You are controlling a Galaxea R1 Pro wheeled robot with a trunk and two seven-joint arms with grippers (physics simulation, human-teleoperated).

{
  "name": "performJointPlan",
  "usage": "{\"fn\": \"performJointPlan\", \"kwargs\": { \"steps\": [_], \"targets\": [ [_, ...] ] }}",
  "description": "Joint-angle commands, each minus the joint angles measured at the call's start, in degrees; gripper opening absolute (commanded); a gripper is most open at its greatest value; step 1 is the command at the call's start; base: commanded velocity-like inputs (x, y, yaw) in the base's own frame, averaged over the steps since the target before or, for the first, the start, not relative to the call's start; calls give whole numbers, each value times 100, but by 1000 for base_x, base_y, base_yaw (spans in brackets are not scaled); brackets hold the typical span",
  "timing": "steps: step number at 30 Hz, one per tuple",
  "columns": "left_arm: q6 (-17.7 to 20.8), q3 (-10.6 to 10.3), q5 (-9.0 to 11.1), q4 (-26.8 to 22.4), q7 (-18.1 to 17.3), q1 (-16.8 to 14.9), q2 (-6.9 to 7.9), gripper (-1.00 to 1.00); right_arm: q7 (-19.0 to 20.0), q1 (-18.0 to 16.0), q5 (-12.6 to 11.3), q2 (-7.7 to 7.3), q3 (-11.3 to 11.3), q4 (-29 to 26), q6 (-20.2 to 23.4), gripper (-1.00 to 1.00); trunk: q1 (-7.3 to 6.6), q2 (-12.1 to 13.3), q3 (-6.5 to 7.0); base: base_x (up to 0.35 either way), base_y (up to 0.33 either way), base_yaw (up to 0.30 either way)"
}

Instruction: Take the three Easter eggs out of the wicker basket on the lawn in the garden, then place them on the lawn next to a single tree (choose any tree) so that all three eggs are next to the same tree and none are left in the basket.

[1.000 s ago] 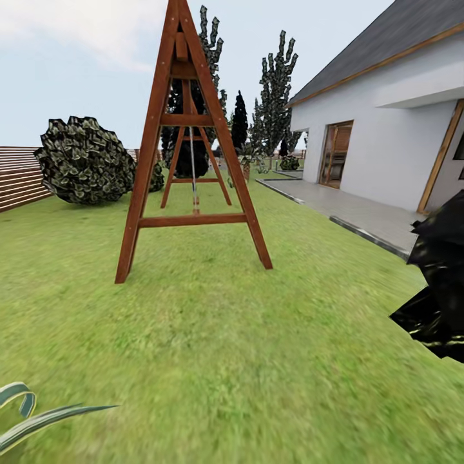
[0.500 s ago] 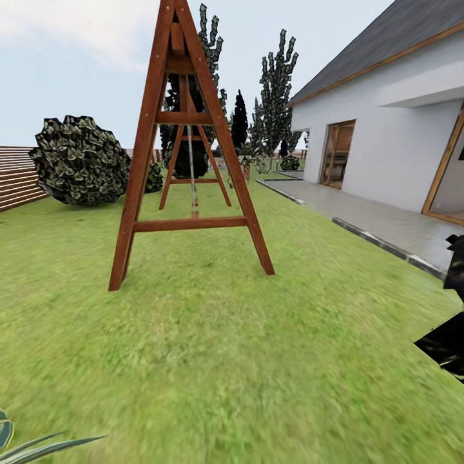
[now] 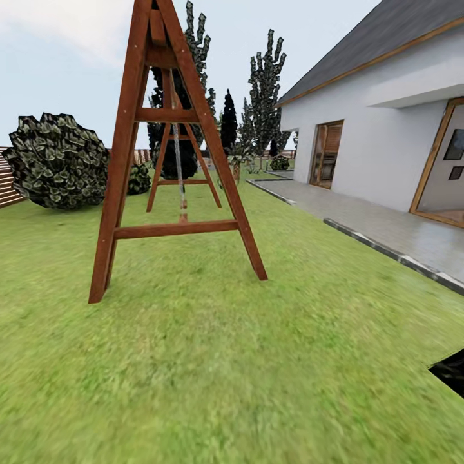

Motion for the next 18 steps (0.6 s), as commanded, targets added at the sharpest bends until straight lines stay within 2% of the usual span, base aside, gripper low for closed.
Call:
{"fn": "performJointPlan", "kwargs": {
  "steps": [1,18],
  "targets": [
    [2,-1,-3,-12,2,4,0,100,0,0,0,0,1,-2,-2,100,4,-1,-3,338,0,-11],
    [2,-1,-3,-12,2,5,0,100,0,0,0,-1,0,-3,-2,100,4,-1,-3,338,0,-1]
  ]
}}
